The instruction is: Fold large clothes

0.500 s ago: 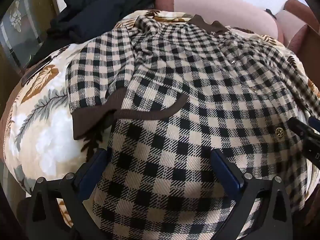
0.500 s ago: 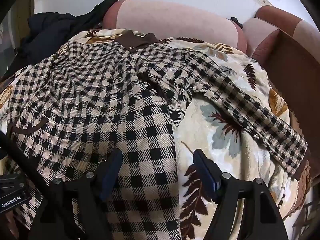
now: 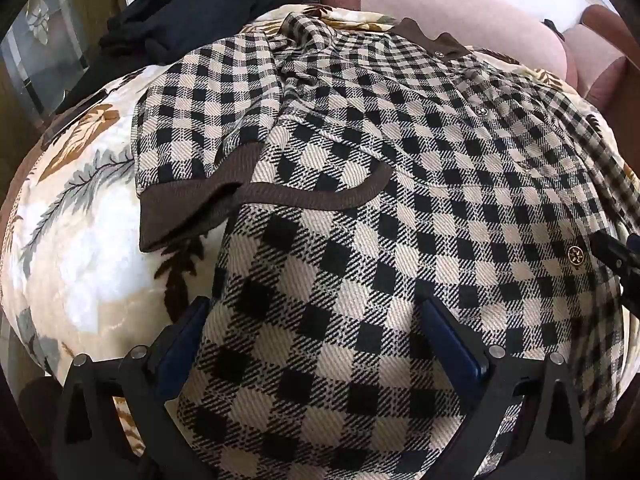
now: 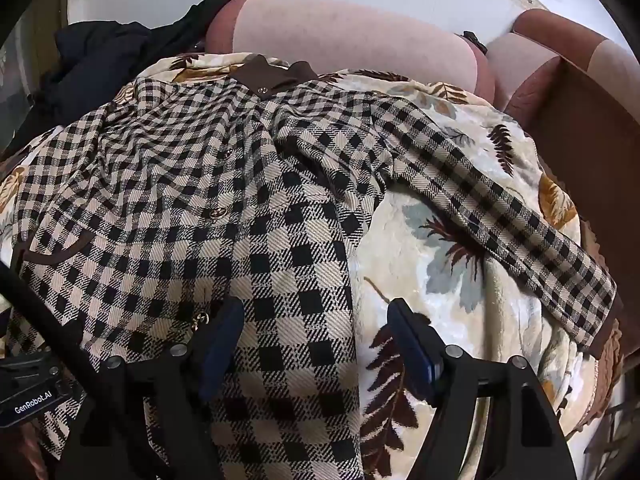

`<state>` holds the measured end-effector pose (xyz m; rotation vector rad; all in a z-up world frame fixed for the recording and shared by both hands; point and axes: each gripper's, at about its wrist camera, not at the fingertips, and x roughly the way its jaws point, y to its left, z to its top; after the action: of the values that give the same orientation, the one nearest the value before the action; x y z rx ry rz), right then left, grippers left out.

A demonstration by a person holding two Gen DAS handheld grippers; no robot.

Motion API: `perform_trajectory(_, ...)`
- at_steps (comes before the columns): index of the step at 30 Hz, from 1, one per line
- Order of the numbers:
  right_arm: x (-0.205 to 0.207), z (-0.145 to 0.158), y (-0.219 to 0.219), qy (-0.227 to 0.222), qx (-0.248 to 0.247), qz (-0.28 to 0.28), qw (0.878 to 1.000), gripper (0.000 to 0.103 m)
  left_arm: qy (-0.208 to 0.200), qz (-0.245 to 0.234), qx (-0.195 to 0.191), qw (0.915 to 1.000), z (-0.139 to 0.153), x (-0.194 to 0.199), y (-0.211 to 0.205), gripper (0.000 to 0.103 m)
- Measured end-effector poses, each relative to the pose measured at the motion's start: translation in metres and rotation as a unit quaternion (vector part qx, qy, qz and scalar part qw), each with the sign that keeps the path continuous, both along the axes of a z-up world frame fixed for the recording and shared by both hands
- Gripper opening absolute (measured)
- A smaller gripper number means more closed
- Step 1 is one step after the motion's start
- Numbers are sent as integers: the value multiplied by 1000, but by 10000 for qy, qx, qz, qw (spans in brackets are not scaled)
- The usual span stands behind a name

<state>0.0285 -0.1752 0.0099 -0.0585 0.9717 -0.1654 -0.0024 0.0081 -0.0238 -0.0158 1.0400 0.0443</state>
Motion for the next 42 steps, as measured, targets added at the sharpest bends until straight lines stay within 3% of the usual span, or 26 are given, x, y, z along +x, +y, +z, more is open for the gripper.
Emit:
perform_trajectory(15, -3, 4, -4, 63, 41, -31, 10000, 79, 26, 125, -127, 9998, 17, -7, 4, 102)
perform_trajectory(29, -11, 5, -8, 77, 75, -119, 9999, 81, -438, 72, -266, 9987, 47, -26, 7, 102)
perform_trajectory(35, -15, 5, -10, 64, 114, -138, 9998, 81, -742, 427, -357, 9957, 67, -21, 40, 102)
perform_trajectory(39, -15, 1, -12, 86, 183, -162, 9997, 81, -757, 892, -385, 9924, 70, -2, 78, 102)
perform_trajectory(42, -14, -3, -11, 131, 210, -165, 9996, 81, -770, 947, -412, 9917, 67, 22, 102, 102)
